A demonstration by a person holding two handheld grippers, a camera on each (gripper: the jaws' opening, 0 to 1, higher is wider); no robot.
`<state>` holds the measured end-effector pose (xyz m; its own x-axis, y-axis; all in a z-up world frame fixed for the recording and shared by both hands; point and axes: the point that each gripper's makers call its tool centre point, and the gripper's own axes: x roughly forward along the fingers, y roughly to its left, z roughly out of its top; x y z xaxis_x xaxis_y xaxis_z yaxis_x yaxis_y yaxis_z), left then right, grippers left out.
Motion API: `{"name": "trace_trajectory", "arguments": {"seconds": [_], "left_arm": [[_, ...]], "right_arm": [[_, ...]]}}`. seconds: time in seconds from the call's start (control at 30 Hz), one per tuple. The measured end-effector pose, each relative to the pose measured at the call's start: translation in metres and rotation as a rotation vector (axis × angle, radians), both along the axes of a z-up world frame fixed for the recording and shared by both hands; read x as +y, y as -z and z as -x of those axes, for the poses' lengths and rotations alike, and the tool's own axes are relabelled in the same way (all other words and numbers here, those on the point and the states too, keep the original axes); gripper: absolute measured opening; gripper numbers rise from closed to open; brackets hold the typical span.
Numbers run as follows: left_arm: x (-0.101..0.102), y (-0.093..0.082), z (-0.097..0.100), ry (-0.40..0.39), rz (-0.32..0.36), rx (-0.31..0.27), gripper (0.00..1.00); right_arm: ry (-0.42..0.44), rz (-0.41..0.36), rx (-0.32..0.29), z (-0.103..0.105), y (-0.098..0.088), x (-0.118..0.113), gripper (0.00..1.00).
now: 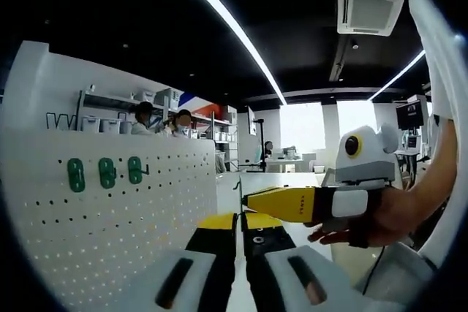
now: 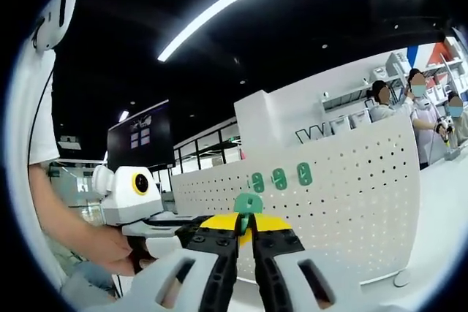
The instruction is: Insert the hook assembly into the mounting plate slot until the hook locks in place.
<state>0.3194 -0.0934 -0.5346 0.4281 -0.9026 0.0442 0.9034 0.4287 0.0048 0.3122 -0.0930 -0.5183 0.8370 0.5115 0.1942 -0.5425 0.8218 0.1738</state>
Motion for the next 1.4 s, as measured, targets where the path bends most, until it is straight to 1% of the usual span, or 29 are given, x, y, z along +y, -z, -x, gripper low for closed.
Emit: {"name": "trace_trajectory", "arguments": {"seconds": [0.23,0.57,0.73,1.0,1.03,1.07,1.13,1.17,1.23,1.3,1.33,1.4], "left_arm": [[0.0,0.002,0.001,-0.005,0.0,0.008,0.02],[0.0,0.004,0.002,-0.013,-0.013,0.011,0.02],[0.0,0.006,0.002,-0.014,-0.01,0.038,0.03],[0.001,0.007,0.002,-0.007,-0.014,0.051,0.04],[0.001,0.007,0.002,-0.004,-0.02,0.044,0.05],[0.001,0.009,0.001,-0.006,-0.033,0.038,0.08],[0.002,0.011,-0.001,-0.014,-0.045,0.03,0.18],[0.002,0.011,-0.001,-0.018,-0.045,0.028,0.21],[0.004,0.013,-0.003,-0.022,-0.046,0.038,0.29],[0.006,0.018,-0.006,-0.039,-0.062,0.035,0.37],[0.007,0.018,-0.006,-0.042,-0.067,0.024,0.4],[0.007,0.022,-0.006,-0.04,-0.081,0.036,0.42]], "right_arm": [[0.009,0.007,-0.003,0.0,0.001,-0.001,0.03],[0.024,0.019,0.019,-0.001,0.003,-0.001,0.01],[0.028,0.023,0.029,-0.001,0.004,-0.001,0.01],[0.02,0.027,0.036,-0.001,0.006,0.0,0.01],[0.02,0.029,0.037,-0.001,0.006,0.0,0.01],[0.023,0.033,0.041,-0.001,0.006,-0.001,0.01],[0.022,0.024,0.046,-0.002,0.007,-0.002,0.01],[0.021,0.024,0.047,-0.002,0.007,-0.002,0.01],[0.02,0.026,0.049,-0.002,0.008,-0.002,0.01],[0.015,0.023,0.055,-0.002,0.009,-0.001,0.01],[0.015,0.022,0.056,-0.002,0.01,-0.001,0.01],[0.013,0.021,0.061,-0.002,0.011,-0.001,0.01]]}}
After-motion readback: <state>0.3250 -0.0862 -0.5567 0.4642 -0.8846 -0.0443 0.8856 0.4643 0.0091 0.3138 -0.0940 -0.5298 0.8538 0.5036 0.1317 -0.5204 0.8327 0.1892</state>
